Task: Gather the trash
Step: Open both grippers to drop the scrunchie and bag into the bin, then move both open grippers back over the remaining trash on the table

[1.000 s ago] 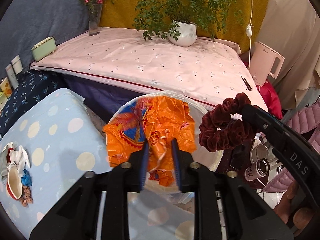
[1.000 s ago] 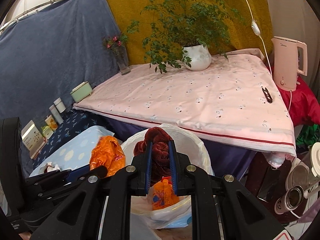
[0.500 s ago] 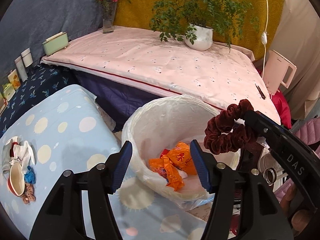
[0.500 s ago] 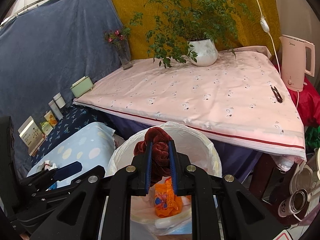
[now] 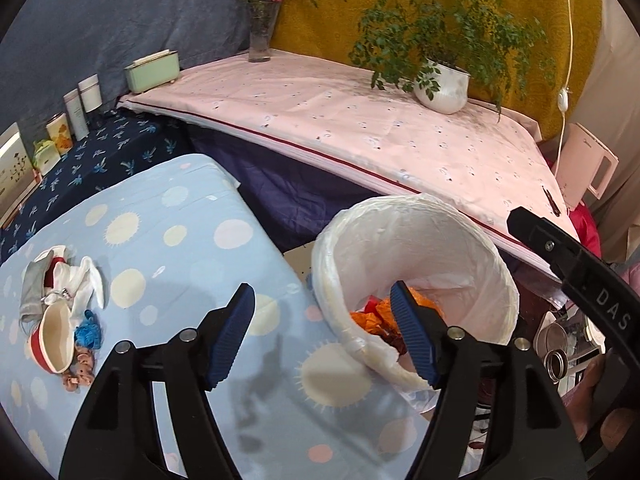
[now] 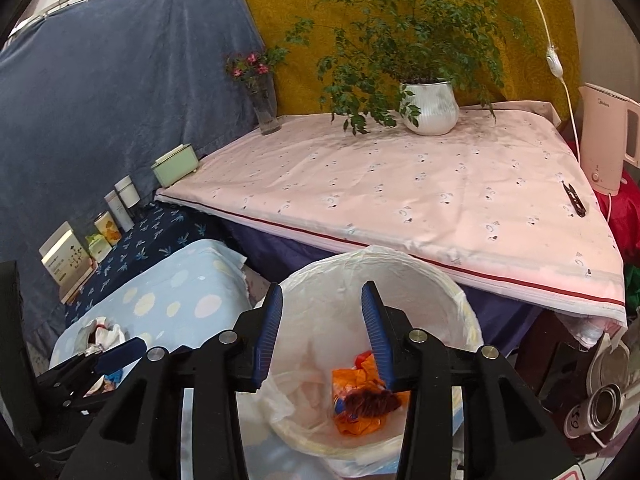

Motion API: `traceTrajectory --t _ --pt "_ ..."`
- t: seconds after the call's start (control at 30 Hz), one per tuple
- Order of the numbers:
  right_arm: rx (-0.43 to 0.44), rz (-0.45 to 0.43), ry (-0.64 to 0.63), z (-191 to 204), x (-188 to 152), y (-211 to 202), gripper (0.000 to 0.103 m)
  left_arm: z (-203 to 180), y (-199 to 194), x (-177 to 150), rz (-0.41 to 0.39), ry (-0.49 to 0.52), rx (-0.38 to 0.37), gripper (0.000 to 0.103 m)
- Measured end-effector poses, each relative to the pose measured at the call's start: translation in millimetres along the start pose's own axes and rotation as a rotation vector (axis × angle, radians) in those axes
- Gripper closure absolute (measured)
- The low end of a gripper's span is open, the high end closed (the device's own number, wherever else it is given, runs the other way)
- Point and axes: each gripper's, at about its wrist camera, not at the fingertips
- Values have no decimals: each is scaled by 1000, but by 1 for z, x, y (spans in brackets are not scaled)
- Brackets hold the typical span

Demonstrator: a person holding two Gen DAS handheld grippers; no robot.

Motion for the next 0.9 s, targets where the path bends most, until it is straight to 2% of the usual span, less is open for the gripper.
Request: traceTrajectory --t 0.17,0.3,0.4,0.5,0.63,0.77,0.9 --pt "15 5 -32 20 -6 -3 55 18 -7 -4 -2 -33 14 36" --pt "36 8 -51 35 -9 -7 52 35 -15 -10 -9 -63 35 30" --pt "54 12 -73 50 -12 -10 51 51 -21 -16 -7 -95 52 29" --pt "69 19 -94 66 -16 -11 51 67 -26 -21 -11 -132 78 23" --pt "94 33 -120 86 -22 -11 51 88 -35 -29 -18 -164 108 22" --pt "121 45 -150 107 -28 -11 51 110 -44 -37 -27 -206 144 16" --pt "146 59 -183 127 -35 -11 51 135 -51 -45 -24 -244 182 15"
Point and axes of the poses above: each gripper's, at about its wrist camera, not at the fingertips, and y roughly the way its jaws point, z to its left, x to its top, and after that the axes turned 3 degrees about x, right-handed
